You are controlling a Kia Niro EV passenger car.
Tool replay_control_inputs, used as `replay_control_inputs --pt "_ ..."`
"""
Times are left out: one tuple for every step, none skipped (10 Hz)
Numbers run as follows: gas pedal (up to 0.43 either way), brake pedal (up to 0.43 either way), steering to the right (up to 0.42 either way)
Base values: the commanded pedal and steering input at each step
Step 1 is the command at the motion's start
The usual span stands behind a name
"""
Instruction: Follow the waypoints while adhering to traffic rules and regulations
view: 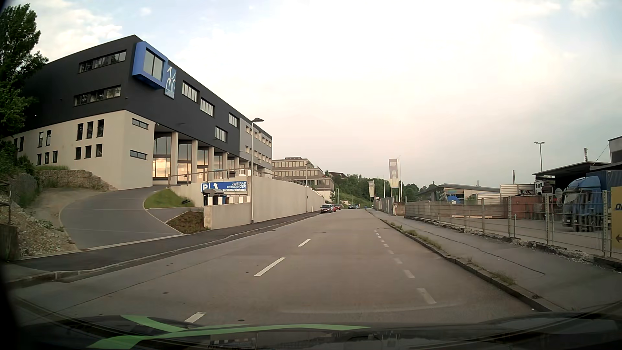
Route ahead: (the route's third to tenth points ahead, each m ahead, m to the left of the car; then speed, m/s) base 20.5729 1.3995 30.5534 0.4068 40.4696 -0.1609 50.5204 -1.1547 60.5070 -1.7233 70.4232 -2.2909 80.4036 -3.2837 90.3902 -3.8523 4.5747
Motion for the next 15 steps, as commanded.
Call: replay_control_inputs --pt "0.157 0.0 0.076" --pt "0.157 0.0 0.065" --pt "0.157 0.0 0.048" --pt "0.157 0.0 0.035" --pt "0.157 0.0 0.024" --pt "0.157 0.0 0.02" --pt "0.157 0.0 0.018" --pt "0.157 0.0 0.018" --pt "0.157 0.0 0.017" --pt "0.157 0.0 0.018" --pt "0.157 0.0 0.017" --pt "0.157 0.0 0.017" --pt "0.157 0.0 0.017" --pt "0.157 0.0 0.017" --pt "0.157 0.0 0.017"
